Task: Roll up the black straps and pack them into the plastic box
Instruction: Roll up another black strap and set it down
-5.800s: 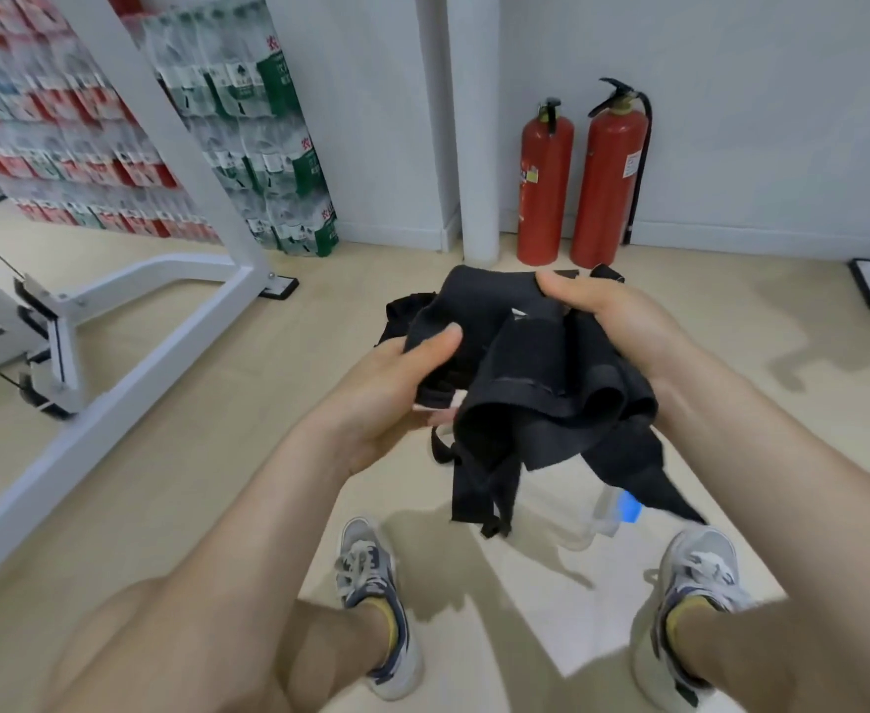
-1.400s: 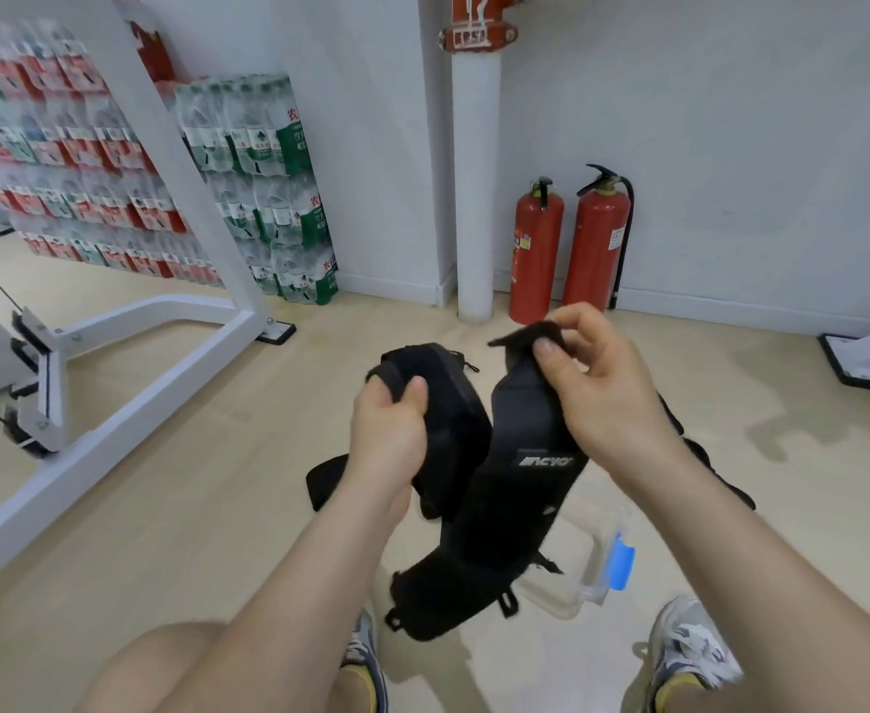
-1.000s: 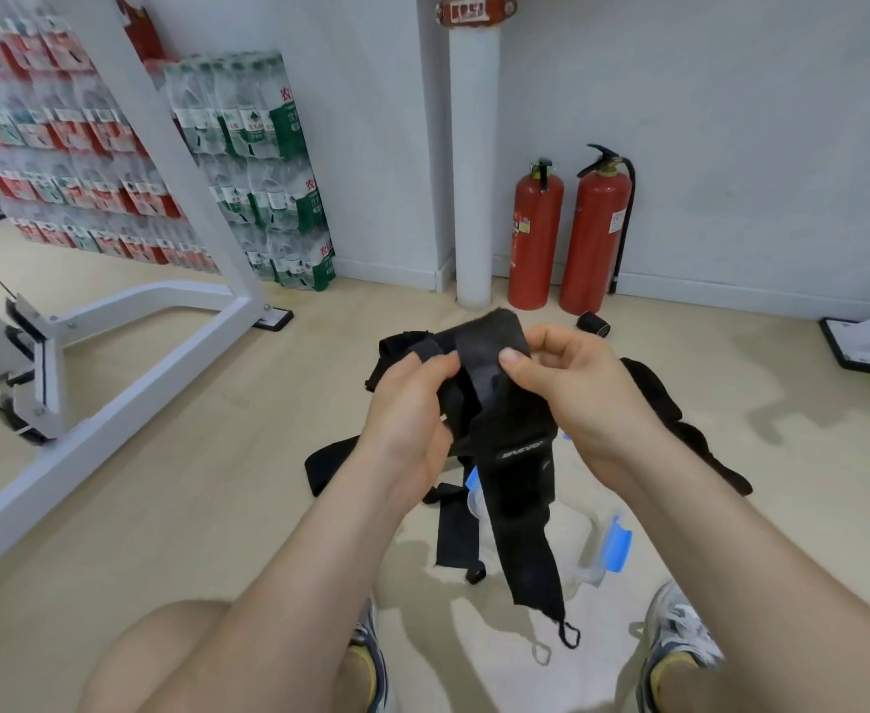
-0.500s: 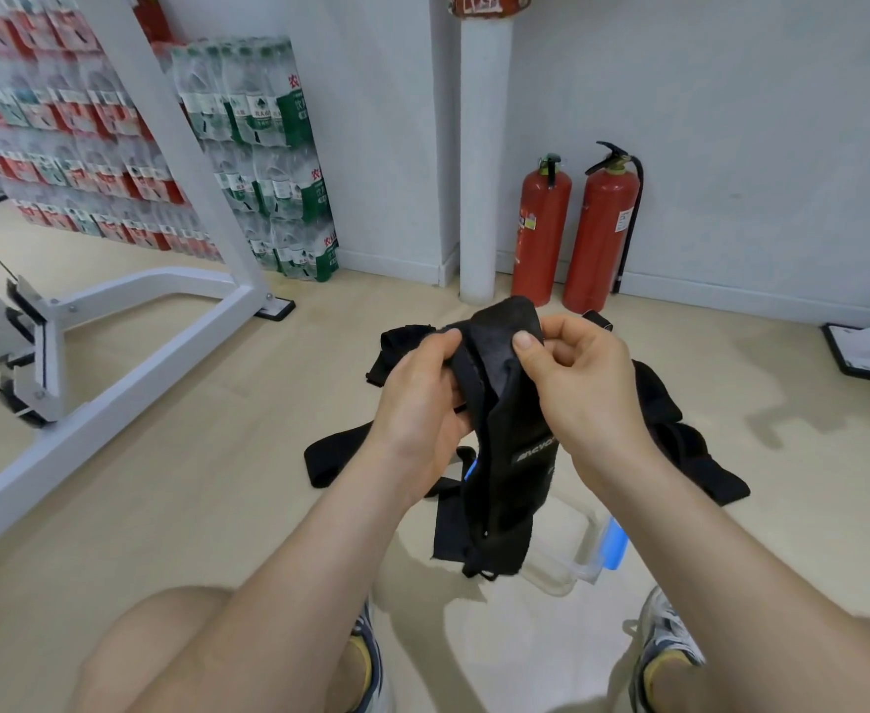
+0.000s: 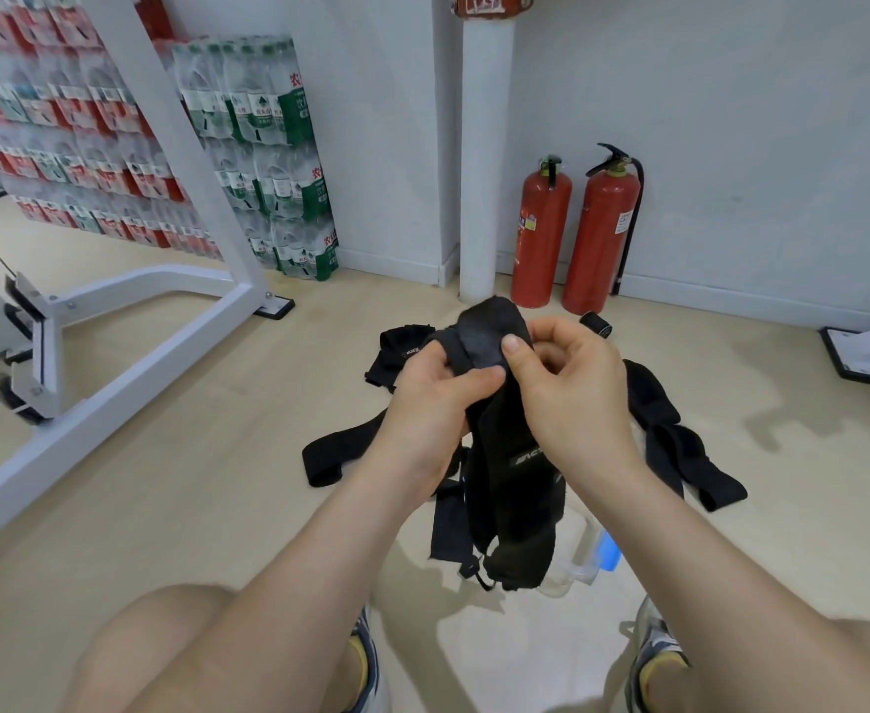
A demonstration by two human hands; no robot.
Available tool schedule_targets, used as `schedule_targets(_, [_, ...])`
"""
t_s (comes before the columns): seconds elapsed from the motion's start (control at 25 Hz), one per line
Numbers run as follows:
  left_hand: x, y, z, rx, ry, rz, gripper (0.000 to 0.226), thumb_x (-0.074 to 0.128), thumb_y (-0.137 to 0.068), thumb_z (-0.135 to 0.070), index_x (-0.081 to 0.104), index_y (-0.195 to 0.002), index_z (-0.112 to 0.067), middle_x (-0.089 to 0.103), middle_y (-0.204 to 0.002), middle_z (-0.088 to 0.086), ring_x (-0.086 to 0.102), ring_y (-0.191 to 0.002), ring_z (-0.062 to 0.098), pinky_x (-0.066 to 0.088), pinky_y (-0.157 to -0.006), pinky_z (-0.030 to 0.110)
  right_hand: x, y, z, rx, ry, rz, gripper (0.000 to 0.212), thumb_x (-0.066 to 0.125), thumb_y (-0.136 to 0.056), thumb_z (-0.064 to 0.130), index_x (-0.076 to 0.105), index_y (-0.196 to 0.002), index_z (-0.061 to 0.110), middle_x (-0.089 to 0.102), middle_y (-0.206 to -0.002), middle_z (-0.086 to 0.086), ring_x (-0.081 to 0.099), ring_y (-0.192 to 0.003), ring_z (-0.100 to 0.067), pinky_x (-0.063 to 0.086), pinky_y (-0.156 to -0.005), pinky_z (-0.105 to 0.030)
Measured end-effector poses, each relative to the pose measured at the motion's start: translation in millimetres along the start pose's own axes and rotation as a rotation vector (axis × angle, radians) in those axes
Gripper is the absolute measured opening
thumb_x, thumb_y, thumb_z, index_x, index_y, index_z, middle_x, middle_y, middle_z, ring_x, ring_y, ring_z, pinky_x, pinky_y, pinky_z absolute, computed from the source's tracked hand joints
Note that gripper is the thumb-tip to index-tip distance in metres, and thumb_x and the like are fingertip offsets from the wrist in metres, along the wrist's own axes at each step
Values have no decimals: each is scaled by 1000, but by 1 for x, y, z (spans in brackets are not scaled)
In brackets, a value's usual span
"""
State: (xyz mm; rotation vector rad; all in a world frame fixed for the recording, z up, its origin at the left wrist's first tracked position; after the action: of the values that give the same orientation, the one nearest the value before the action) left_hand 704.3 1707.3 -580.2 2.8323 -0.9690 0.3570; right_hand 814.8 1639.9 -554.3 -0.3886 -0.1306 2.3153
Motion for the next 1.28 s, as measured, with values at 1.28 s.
schedule_targets(1.28, [-12,21,-36,436,-677,-506,18,61,-96,-26,52,-96,-10,62,-78,-5,57,-72,11,43,-67,32,24,20,-1,-88,79,-45,17,50,-100,23,54,-87,13,58,-68,8,54,-67,-16,44,-64,-38])
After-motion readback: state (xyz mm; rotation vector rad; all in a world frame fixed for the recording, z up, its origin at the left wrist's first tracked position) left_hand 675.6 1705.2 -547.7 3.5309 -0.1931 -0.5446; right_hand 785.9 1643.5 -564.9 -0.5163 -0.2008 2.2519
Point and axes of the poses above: each hand's wrist, its own y-axis away from the middle knuckle, its own x-axis out of the palm, z = x × y, the point moved 8 cm from there along -y, towards the middle knuckle
